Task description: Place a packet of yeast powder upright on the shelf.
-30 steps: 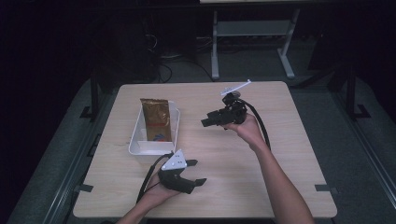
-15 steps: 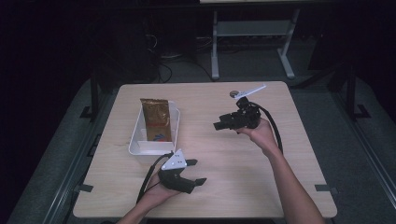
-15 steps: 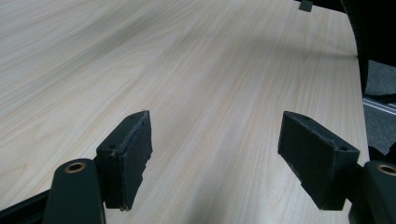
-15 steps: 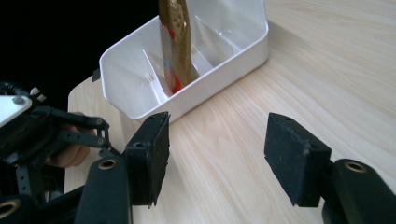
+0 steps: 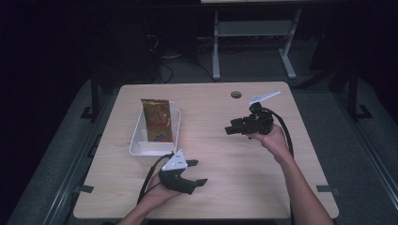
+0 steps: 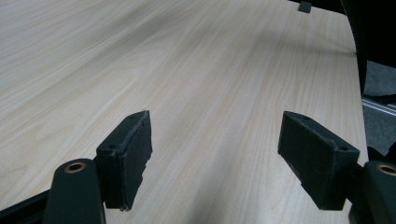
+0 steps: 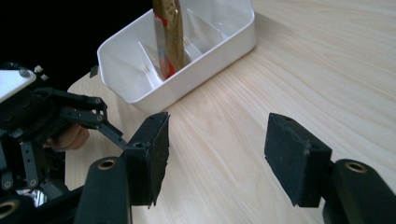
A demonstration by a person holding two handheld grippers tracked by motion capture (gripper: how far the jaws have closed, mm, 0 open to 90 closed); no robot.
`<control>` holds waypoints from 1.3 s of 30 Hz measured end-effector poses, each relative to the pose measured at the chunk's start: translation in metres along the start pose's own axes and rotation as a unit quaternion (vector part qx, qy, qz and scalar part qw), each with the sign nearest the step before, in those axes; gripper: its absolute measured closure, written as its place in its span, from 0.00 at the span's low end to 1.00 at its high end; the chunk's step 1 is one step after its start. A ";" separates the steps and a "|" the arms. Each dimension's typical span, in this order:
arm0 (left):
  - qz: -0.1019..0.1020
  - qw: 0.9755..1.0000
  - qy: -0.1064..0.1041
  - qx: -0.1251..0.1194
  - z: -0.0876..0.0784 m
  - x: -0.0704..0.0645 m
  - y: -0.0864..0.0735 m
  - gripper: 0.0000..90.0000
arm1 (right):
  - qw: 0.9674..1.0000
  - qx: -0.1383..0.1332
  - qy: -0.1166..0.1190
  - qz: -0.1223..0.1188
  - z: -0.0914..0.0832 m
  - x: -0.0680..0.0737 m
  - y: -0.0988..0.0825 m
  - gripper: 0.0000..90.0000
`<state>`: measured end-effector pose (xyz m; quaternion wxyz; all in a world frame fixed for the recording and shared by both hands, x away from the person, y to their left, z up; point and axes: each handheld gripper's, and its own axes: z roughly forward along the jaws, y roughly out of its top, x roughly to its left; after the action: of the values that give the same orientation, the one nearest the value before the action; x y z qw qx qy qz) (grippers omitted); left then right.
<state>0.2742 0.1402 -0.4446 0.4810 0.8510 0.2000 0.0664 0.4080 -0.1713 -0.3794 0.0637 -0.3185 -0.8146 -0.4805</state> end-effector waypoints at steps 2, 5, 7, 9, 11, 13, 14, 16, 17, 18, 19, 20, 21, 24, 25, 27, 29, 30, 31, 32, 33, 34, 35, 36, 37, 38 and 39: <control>0.000 1.000 0.000 0.000 0.000 0.000 0.000 0.28 | 1.000 0.000 -0.001 0.004 -0.002 -0.001 -0.004 0.44; -0.001 1.000 -0.001 0.001 0.000 0.000 0.000 0.28 | 1.000 -0.003 -0.003 0.009 -0.007 -0.003 -0.009 0.44; 0.000 1.000 -0.001 0.001 0.001 0.000 0.000 0.28 | 1.000 -0.002 -0.004 0.012 -0.009 -0.004 -0.013 0.44; 0.000 1.000 -0.001 0.001 0.001 0.000 0.000 0.28 | 1.000 -0.003 -0.005 0.013 -0.012 -0.004 -0.017 0.44; -0.001 1.000 -0.001 0.002 0.001 0.000 0.000 0.28 | 1.000 -0.001 -0.005 0.018 -0.014 -0.004 -0.021 0.44; -0.001 1.000 -0.001 0.003 0.002 0.000 -0.001 0.28 | 1.000 -0.002 -0.006 0.017 -0.017 -0.004 -0.025 0.44; -0.001 1.000 -0.001 0.004 0.002 0.000 0.000 0.28 | 1.000 -0.003 -0.006 0.017 -0.018 -0.005 -0.027 0.44; 0.000 1.000 0.000 0.004 0.002 0.000 -0.001 0.29 | 1.000 -0.002 -0.008 0.019 -0.020 -0.005 -0.031 0.44; 0.000 1.000 0.000 0.004 0.002 0.000 -0.001 0.29 | 1.000 -0.002 -0.008 0.020 -0.021 -0.005 -0.033 0.44; 0.000 1.000 0.000 0.005 0.002 0.000 -0.001 0.29 | 1.000 -0.003 -0.008 0.022 -0.022 -0.005 -0.034 0.44; 0.000 1.000 -0.001 0.006 0.002 0.000 -0.001 0.29 | 1.000 0.000 -0.009 0.024 -0.023 -0.006 -0.036 0.43; 0.000 1.000 0.000 0.005 0.002 0.000 -0.001 0.29 | 1.000 -0.003 -0.009 0.024 -0.024 -0.006 -0.037 0.43; 0.000 1.000 0.000 0.005 0.002 0.000 -0.001 0.29 | 1.000 -0.005 -0.010 0.025 -0.026 -0.006 -0.039 0.43; 0.000 1.000 -0.001 0.006 0.002 0.000 -0.001 0.29 | 1.000 -0.004 -0.012 0.026 -0.029 -0.006 -0.044 0.43; 0.000 1.000 -0.001 0.006 0.002 0.000 -0.001 0.29 | 1.000 -0.003 -0.013 0.027 -0.030 -0.006 -0.046 0.43; 0.000 1.000 -0.002 0.007 0.003 0.000 -0.001 0.29 | 0.999 -0.003 -0.015 0.028 -0.032 -0.006 -0.050 0.43; 0.000 1.000 -0.002 0.007 0.003 -0.001 -0.001 0.29 | 0.999 -0.002 -0.016 0.032 -0.035 -0.006 -0.052 0.43; 0.001 1.000 -0.002 0.007 0.003 -0.001 -0.001 0.29 | 0.999 -0.004 -0.016 0.031 -0.036 -0.006 -0.054 0.43; 0.001 1.000 -0.002 0.007 0.003 -0.001 -0.001 0.29 | 0.999 -0.004 -0.017 0.032 -0.037 -0.006 -0.055 0.43; 0.003 1.000 -0.002 0.008 0.003 -0.001 0.000 0.29 | 0.999 -0.004 -0.017 0.032 -0.038 -0.006 -0.057 0.43; 0.005 1.000 -0.001 0.007 0.003 -0.001 0.000 0.29 | 0.999 -0.004 -0.017 0.033 -0.039 -0.006 -0.058 0.43; 0.005 1.000 0.000 0.006 0.003 -0.001 0.000 0.29 | 0.999 -0.005 -0.017 0.034 -0.040 -0.006 -0.060 0.43; 0.003 1.000 0.000 0.005 0.002 -0.001 0.000 0.29 | 0.999 -0.005 -0.018 0.034 -0.041 -0.006 -0.062 0.43; 0.003 1.000 0.000 0.005 0.002 -0.001 0.000 0.29 | 0.999 -0.005 -0.018 0.036 -0.042 -0.006 -0.065 0.43; 0.003 1.000 0.000 0.006 0.002 -0.001 0.000 0.29 | 0.999 -0.003 -0.019 0.037 -0.043 -0.006 -0.066 0.43; 0.003 1.000 0.000 0.007 0.002 -0.001 0.000 0.29 | 0.999 -0.005 -0.019 0.037 -0.044 -0.006 -0.068 0.43; 0.003 1.000 0.000 0.008 0.003 -0.001 0.000 0.29 | 0.999 -0.006 -0.020 0.038 -0.045 -0.006 -0.069 0.43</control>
<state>0.2744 0.1380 -0.4461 0.4743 0.8552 0.1980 0.0661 0.3636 -0.2347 -0.4096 0.0635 -0.3592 -0.8003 -0.4759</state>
